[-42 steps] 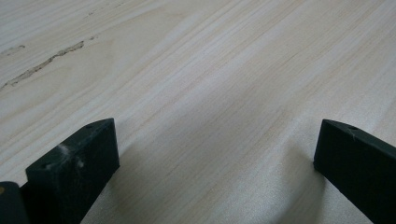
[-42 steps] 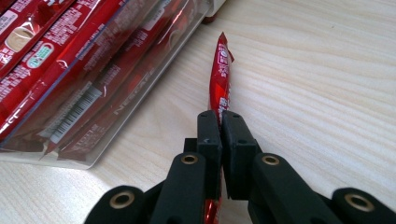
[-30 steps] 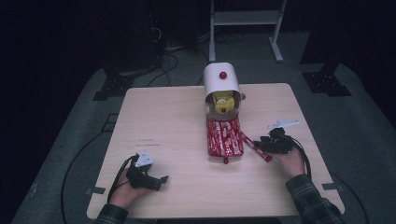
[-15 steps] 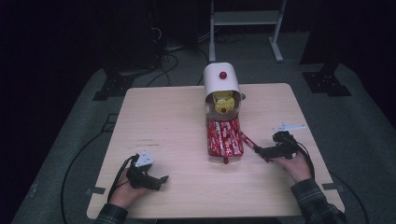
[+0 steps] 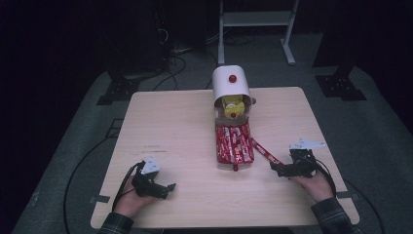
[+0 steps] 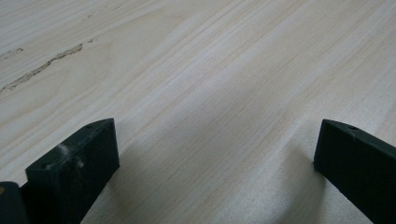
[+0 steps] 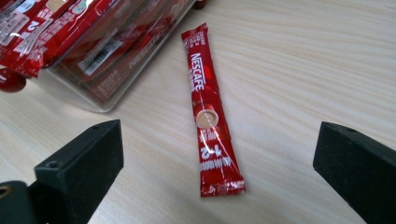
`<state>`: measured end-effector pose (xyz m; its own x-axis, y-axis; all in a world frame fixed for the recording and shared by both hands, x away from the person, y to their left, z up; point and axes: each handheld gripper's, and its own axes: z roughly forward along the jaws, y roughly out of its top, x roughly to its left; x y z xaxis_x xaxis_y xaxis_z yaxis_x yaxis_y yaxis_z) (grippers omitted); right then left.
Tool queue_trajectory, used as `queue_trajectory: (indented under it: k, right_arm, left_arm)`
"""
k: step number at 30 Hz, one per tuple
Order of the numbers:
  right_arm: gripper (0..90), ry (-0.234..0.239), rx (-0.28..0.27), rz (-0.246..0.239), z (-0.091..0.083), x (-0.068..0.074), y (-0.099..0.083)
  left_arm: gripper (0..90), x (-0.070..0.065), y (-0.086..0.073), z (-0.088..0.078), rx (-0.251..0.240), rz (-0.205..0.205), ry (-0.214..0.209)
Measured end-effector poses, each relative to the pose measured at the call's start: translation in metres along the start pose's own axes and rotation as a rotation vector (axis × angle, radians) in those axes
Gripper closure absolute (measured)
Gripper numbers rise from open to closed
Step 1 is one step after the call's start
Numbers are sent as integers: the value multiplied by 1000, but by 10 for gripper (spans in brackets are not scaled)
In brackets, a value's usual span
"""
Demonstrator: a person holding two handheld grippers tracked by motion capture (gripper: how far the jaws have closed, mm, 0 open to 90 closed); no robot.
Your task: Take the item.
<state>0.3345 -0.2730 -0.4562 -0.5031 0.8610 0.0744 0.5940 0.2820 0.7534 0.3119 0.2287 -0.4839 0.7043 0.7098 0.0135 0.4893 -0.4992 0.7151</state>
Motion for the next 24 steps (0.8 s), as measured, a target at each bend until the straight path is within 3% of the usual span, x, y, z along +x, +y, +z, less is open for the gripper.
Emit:
queue_trajectory:
  k: [7, 13, 24]
  right_arm:
    - [11, -24, -3, -9, -4, 2, -10]
    - [11, -24, 23, 7, -6, 1, -21]
    - [11, -62, 67, -8, -7, -3, -33]
  left_arm:
    - [0, 0, 0, 0, -1, 0, 0]
    - [0, 0, 0, 0, -1, 1, 1]
    - [0, 0, 0, 0, -1, 0, 0]
